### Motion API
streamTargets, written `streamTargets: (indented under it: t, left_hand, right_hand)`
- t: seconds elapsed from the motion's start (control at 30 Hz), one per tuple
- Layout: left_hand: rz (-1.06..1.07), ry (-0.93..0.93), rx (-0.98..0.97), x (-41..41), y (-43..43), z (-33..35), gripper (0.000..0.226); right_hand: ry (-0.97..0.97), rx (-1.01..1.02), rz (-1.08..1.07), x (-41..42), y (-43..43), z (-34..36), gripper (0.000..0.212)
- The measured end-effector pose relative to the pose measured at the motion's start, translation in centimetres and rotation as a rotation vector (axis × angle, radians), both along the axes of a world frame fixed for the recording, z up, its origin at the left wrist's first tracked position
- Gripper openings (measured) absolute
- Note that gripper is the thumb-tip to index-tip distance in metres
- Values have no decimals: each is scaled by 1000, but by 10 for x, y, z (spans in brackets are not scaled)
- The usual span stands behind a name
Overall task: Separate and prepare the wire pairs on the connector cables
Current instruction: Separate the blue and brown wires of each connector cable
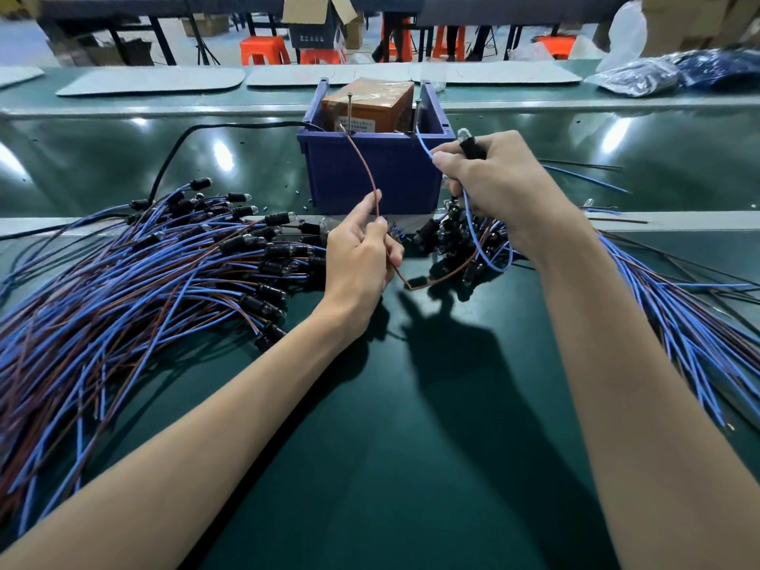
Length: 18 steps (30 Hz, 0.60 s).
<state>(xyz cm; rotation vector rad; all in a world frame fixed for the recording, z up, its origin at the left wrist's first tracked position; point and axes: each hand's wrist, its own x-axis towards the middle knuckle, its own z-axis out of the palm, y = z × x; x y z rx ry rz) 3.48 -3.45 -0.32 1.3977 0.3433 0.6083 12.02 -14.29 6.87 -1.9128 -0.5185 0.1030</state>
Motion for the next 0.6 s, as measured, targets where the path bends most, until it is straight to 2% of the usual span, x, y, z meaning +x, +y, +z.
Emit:
streamTargets:
  t: [0.6]
  left_hand:
    - [-42, 10, 13, 0, -1, 0, 39]
  right_hand:
    - [28, 85, 57, -4, 0, 0, 16]
